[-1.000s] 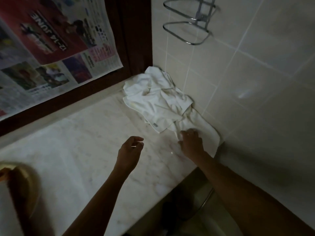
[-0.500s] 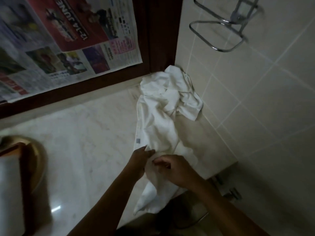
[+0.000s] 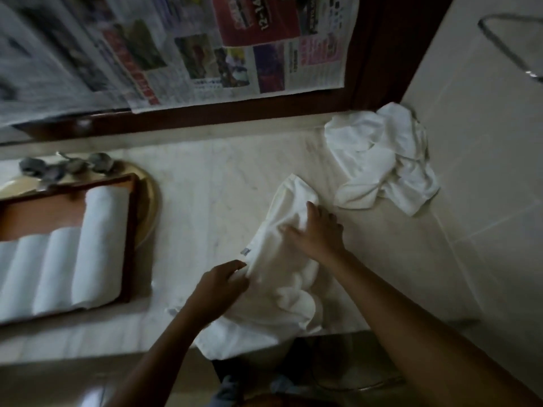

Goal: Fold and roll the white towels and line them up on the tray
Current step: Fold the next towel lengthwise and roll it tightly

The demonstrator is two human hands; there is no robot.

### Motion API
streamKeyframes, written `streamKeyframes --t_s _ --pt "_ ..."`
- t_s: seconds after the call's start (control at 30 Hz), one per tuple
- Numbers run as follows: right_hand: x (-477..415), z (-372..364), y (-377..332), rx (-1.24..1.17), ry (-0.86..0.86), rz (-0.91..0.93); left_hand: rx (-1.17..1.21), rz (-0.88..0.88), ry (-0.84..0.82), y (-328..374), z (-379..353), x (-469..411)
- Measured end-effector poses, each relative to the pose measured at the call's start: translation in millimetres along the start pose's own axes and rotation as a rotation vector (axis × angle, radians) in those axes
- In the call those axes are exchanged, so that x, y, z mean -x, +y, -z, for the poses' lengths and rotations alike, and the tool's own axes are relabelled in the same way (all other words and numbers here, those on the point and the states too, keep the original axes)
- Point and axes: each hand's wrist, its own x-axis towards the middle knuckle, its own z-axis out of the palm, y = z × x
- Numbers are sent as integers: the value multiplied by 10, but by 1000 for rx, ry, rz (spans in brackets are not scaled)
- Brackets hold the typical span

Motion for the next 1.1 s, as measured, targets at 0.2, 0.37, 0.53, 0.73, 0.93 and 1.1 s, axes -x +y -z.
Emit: streamKeyframes --t_s 0.2,0.37,0.53,0.73,0.93,1.1 --pt "353 -646 -445 -78 -26 238 -149 121 -76 -781 256 439" --pt "939 -727 -714 -410 -117 245 11 133 224 -1114 506 555" --pt "1798 -698 -1112 -576 -271 357 247 10 45 -1139 670 616" --pt "2430 -630 -1231 -768 -245 280 533 -172 -5 -1127 793 1133" --pt "2758 -284 -1263 -673 -148 345 -50 -571 -180 -721 1138 1468" --pt "2792 -64 -1561 -542 -110 409 -352 -725 -79 -647 1186 1499"
